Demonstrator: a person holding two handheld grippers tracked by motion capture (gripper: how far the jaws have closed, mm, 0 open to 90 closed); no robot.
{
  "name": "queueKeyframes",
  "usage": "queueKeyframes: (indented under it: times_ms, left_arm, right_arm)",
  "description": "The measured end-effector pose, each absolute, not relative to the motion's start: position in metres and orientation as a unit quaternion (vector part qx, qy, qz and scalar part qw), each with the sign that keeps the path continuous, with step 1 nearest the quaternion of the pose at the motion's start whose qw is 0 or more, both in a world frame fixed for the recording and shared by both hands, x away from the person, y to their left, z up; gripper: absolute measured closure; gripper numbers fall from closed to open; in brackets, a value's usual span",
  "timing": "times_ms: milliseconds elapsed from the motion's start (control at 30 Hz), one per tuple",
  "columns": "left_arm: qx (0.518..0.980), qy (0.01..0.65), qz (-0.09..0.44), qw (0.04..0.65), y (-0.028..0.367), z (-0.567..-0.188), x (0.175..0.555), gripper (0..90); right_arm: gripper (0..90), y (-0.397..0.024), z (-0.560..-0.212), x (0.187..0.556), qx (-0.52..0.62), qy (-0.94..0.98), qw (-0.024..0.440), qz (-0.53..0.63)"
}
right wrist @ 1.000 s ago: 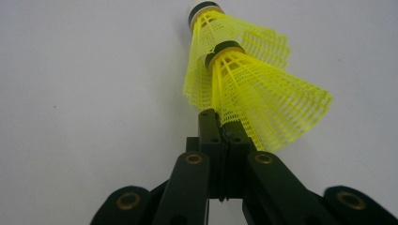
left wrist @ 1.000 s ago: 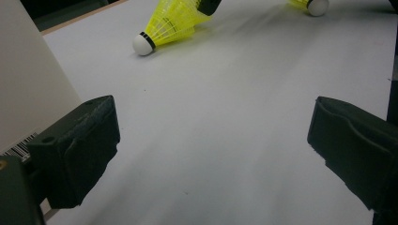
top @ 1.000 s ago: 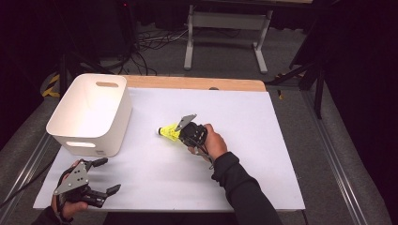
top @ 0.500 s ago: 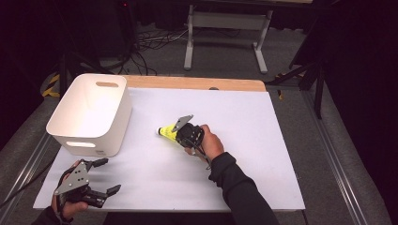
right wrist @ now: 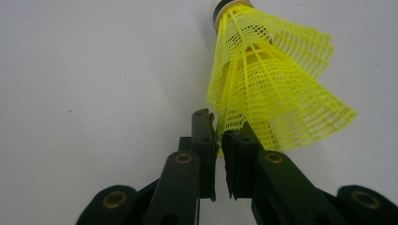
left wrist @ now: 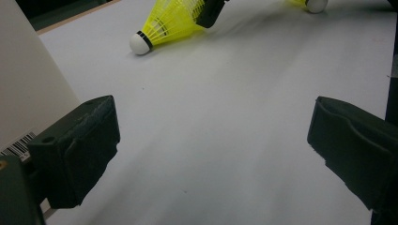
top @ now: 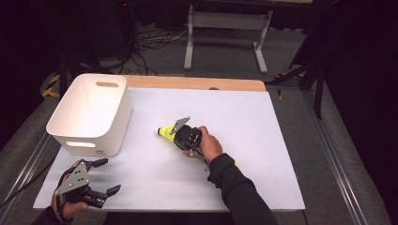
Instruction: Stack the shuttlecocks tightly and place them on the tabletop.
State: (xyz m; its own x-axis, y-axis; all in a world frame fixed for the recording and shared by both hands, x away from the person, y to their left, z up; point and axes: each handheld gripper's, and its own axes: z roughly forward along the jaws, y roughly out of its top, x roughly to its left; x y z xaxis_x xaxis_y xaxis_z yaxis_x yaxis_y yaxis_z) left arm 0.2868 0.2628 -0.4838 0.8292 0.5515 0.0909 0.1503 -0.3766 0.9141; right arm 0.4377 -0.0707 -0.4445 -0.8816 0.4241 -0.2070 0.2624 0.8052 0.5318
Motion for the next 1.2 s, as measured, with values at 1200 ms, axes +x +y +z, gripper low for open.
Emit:
queueKeyframes:
  times_ms: [1200]
  left_arm:
    - [0.810, 0.218, 0.190, 0.510, 0.260, -0.486, 0.288, 3.7]
  right_arm:
    - [63.2, -0.099, -0.401, 0.408, 0.188, 0.912, 0.200, 0.305]
